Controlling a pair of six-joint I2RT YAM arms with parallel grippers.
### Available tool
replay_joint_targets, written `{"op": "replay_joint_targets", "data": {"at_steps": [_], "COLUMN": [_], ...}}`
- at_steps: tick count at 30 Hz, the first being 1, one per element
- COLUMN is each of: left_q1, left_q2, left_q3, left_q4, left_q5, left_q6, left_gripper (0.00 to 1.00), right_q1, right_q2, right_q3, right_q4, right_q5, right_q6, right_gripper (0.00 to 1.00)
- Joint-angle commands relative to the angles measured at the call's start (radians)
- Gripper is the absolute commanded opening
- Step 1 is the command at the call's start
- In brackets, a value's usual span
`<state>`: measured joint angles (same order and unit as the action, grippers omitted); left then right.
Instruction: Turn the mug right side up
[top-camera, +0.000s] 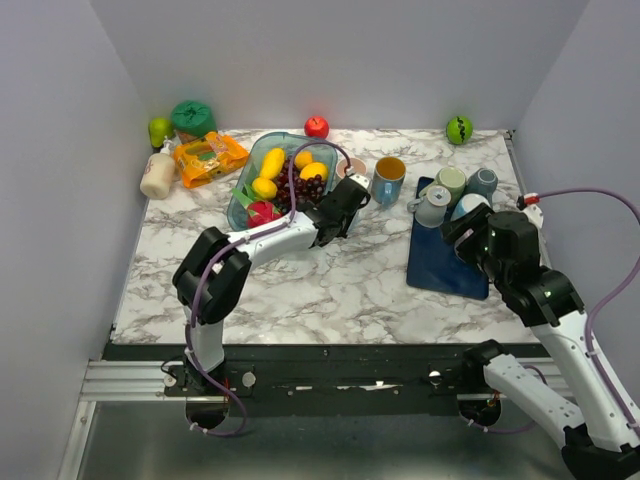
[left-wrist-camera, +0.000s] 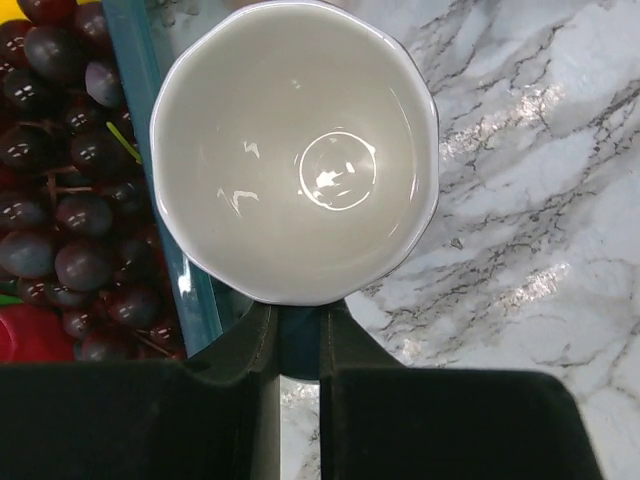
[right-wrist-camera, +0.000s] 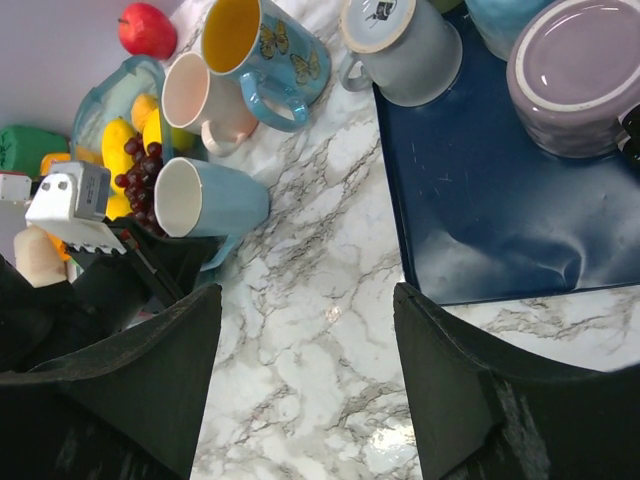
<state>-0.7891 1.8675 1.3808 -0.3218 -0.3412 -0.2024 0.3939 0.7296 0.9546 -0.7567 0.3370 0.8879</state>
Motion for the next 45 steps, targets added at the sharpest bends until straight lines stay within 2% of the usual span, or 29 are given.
{"op": "replay_joint_targets", "data": {"at_steps": [1,11,16,17,19,20,23,31,35,45], "left_q1": [0.010,0.019,0.027,0.028,0.036,0.037,0.039,0.039,0.039,0.039], "left_q2": [0.012,0.059,0.059,0.058,0.055,0.053,0.044,0.009,-0.042,-0.250], "left_q3": [0.044,0.115,0.141,0.146,0.149,0.152,0.149,0.135,0.110,0.072], "left_q4": [0.104,-0.003,-0.051,-0.056,-0.071,-0.077,-0.083,-0.089,-0.086,-0.099], "left_q5": [-0.114,-0.171,-0.159,-0.150,-0.115,-0.104,-0.072,-0.062,-0.061,0.048], "left_q6": [-0.015,-0.051,-0.078,-0.084,-0.097,-0.107,-0.115,-0.118,-0.121,-0.131], "left_gripper": [0.00,0.00,0.00,0.07,0.13,0.23,0.35,0.56,0.71,0.77], "right_q1": [0.006,0.006,0.006,0.006,0.006,0.006,0.005,-0.012,-0.069,-0.260], "right_q2": [0.016,0.053,0.119,0.149,0.181,0.212,0.255,0.396,0.430,0.498], "right_q3": [-0.014,-0.019,-0.019,-0.016,-0.004,0.001,0.018,0.033,0.012,-0.088], "right_q4": [-0.030,-0.047,-0.093,-0.104,-0.122,-0.128,-0.135,-0.122,-0.092,0.074], "right_q5": [0.040,0.049,0.117,0.134,0.172,0.186,0.218,0.287,0.280,0.206], "right_q6": [-0.020,-0.035,-0.070,-0.078,-0.095,-0.101,-0.121,-0.181,-0.239,-0.400], "right_gripper": [0.77,0.78,0.80,0.80,0.83,0.85,0.90,0.99,1.00,1.00]}}
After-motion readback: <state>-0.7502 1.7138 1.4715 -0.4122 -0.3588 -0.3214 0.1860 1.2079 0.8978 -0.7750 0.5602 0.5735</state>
